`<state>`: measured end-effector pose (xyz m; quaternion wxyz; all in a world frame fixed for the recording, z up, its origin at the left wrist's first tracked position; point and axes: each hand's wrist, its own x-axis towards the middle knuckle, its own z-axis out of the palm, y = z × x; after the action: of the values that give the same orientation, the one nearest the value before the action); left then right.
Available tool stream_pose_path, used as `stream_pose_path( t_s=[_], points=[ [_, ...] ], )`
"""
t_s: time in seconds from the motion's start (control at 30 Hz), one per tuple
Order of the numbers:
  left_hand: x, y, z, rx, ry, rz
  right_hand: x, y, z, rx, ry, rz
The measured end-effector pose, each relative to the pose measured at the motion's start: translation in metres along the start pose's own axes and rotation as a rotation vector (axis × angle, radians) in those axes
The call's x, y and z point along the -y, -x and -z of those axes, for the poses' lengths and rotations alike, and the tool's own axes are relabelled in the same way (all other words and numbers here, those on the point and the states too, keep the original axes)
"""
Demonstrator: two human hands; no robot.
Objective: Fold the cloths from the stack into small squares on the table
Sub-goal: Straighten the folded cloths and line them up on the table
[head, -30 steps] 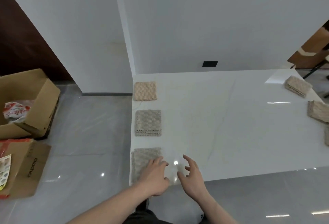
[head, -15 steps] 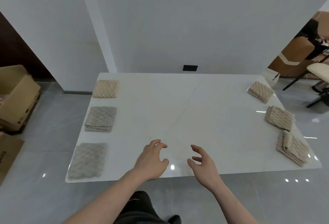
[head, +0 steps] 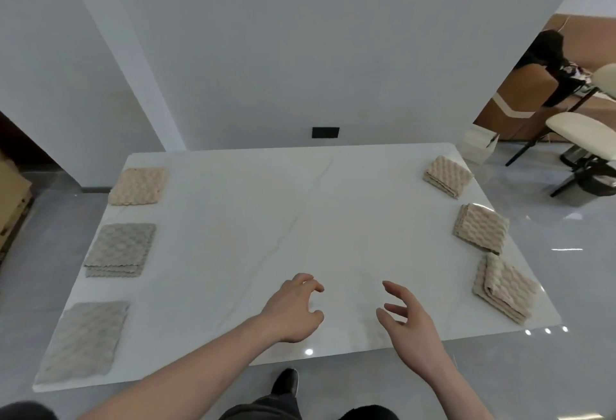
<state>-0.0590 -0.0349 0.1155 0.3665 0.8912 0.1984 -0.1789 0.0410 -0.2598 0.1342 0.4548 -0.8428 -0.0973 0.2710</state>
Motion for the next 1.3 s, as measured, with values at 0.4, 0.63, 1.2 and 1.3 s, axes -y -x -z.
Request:
stream_pose_path(
  t_s=[0.4,0.63,1.2,1.3],
  points=[
    [-0.165,-0.087,-0.111,-0.011,0.154,0.104,-0.083,-0.072,0.175,0.143,0.097,0.008],
    [-0.250,-0.093,-0.189,-0.045,0.329,0.223,-0.131,-0.116,0.270,0.265,0.239,0.032],
    [-0.321,-0.207,-0.259,0.186,0.586,0.491,-0.201,-0.219,0.374,0.228,0.411,-0.051],
    [-0.343,-0.235,-0.276,0.128,0.692,0.571,-0.213,-0.246,0.384,0.284,0.475,-0.067]
  ],
)
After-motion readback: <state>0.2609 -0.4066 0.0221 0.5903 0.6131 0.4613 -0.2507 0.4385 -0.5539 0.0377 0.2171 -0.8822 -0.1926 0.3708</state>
